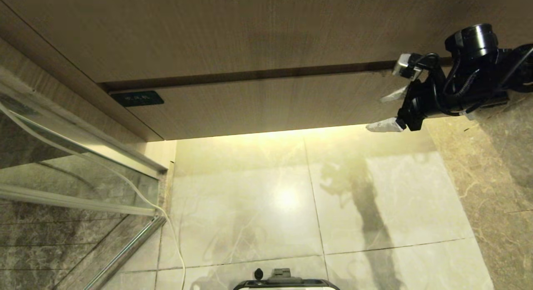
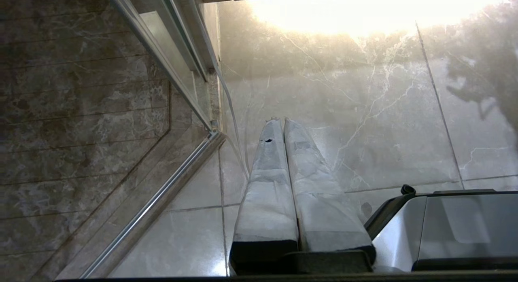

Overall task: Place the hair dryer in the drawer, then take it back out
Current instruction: Pull open the drawer

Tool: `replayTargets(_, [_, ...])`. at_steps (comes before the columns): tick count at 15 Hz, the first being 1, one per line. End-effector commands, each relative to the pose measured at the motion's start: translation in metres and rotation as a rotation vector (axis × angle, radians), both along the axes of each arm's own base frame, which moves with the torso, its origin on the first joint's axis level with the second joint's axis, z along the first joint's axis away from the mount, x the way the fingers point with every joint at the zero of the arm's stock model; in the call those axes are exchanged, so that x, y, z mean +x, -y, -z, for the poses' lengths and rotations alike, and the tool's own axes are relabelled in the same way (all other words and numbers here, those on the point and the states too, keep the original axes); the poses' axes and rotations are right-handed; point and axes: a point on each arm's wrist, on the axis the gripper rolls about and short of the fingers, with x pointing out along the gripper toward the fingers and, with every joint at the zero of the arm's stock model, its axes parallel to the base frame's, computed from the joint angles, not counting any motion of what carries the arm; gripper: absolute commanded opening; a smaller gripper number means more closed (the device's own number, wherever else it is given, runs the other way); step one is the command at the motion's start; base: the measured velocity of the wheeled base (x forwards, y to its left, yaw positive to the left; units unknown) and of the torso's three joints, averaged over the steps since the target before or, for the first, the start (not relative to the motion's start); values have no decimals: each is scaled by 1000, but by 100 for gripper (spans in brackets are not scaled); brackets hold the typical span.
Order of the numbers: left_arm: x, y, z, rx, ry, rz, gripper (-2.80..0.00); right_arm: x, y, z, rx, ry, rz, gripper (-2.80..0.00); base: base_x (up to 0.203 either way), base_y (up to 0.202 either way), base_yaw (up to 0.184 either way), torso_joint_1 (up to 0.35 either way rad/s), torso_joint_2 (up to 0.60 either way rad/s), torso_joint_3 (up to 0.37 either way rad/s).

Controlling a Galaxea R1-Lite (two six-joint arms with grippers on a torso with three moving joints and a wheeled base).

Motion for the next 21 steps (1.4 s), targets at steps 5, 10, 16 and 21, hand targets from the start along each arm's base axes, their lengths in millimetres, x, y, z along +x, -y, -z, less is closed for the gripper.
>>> replayTargets(5, [0, 0, 0, 0, 0, 0, -280, -24, 0, -18, -38, 193, -59, 0, 0, 0, 0, 0, 0, 0])
replayTargets(10, [0, 0, 0, 0, 0, 0, -280, -36, -1, -5, -240, 452, -345, 0, 0, 0, 0, 0, 0, 0])
replayTargets(16, [0, 0, 0, 0, 0, 0, -280, -26, -1, -12, -268, 532, -356, 0, 0, 0, 0, 0, 0, 0])
replayTargets(21, [0, 0, 0, 0, 0, 0, -280, -5, -2, -20, -282, 624, -337, 0, 0, 0, 0, 0, 0, 0])
